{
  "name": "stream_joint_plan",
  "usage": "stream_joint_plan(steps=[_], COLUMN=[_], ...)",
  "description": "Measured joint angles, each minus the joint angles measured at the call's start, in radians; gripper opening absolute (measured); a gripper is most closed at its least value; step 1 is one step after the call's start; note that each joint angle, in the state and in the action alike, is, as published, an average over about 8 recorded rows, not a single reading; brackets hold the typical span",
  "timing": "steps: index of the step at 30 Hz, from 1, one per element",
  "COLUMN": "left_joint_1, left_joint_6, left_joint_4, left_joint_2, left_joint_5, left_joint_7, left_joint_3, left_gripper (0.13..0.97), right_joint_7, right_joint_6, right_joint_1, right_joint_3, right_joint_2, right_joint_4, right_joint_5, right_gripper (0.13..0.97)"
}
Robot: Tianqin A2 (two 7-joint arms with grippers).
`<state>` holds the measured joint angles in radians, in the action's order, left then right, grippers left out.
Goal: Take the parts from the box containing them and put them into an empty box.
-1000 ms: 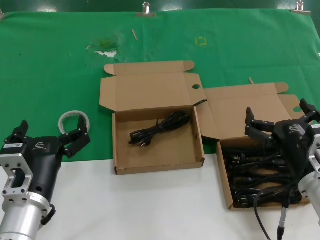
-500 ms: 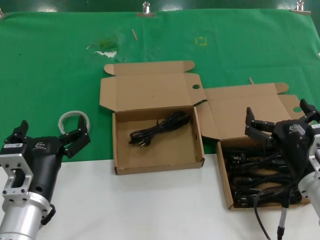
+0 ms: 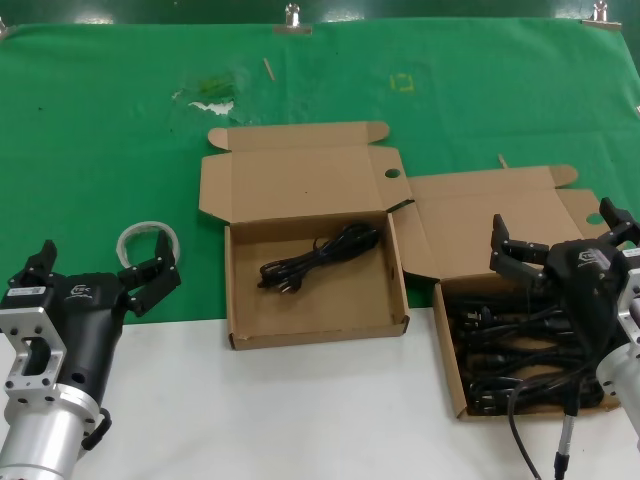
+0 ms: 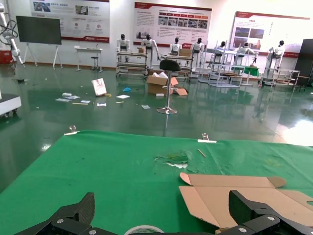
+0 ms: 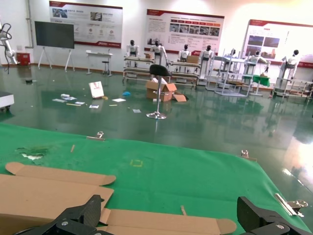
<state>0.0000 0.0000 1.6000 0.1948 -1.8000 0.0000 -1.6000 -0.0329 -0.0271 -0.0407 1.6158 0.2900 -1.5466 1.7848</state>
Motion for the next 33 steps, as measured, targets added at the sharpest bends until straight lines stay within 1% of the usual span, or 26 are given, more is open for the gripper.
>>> stream_joint_plan(steps=[33], left_joint_1=[0.000], left_joint_6=[0.000], left_joint_4=[0.000], left_joint_2=[0.000], left_joint_5=[0.000], left_joint_7=[0.000], left_joint_3=[0.000], left_gripper=[0.966], right_joint_7=[0.000], right_joint_6=[0.000], right_joint_1=[0.000], right_joint_3=[0.000], right_joint_2=[0.000], right_joint_4=[0.000], right_joint_5=[0.000], right_gripper=[0.966])
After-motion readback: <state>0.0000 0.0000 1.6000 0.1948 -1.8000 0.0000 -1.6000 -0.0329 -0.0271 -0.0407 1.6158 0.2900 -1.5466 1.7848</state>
